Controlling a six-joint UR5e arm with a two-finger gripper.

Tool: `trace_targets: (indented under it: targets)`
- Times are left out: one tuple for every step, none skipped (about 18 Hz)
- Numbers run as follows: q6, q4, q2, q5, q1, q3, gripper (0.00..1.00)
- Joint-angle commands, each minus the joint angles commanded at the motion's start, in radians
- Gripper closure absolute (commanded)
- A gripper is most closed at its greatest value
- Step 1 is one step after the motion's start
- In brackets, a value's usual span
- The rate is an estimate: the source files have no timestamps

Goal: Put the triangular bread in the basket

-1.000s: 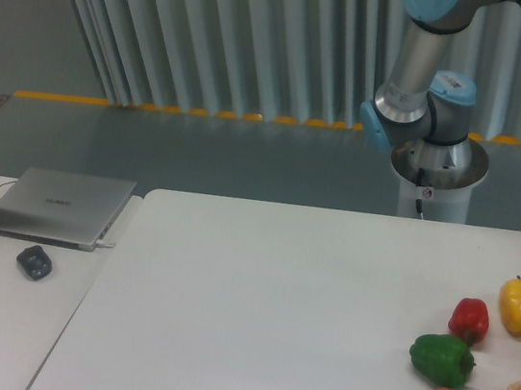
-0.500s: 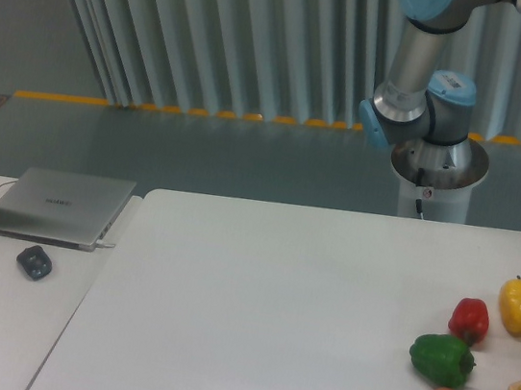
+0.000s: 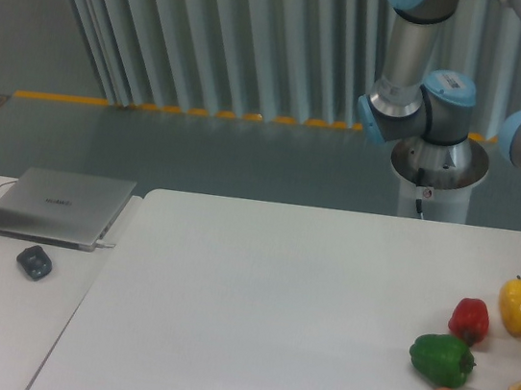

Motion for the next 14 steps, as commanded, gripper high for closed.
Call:
trace_targets:
  targets:
    - [0.0,-0.003,0.0,-0.008,0.002,-0.003,0.0]
    - [0.0,-0.009,0.0,-0.015,0.002,-0.003,0.0]
    - [0.0,-0.02,0.0,-0.025,0.0,-0.003,0.0]
    - [0.0,-0.035,0.003,-0.026,-0.002,-0.005,0.0]
    - [0.0,-0.075,0.008,-0.026,-0.003,-0.005,0.0]
    - [0.003,-0.107,0.008,-0.026,-0.005,-0.008,0.0]
    - [0.002,-0.115,0.008,-0.026,-0.006,-0.011,0.0]
    - [0.002,-0.121,0.009,-0.026,-0.012,-0.011,0.0]
    - [0.002,-0.126,0.009,-0.022,-0.014,-0.012,0.0]
    - [0.012,-0.124,0.012,-0.02,-0.02,-0.029,0.0]
    - [0.012,-0.124,0.015,-0.02,-0.02,-0.041,0.0]
    - [0.012,-0.123,0.024,-0.022,-0.023,-0.051,0.0]
    - [0.012,-0.123,0.029,-0.02,-0.026,-0.052,0.0]
    - [0.012,-0.123,0.031,-0.022,-0.029,-0.052,0.0]
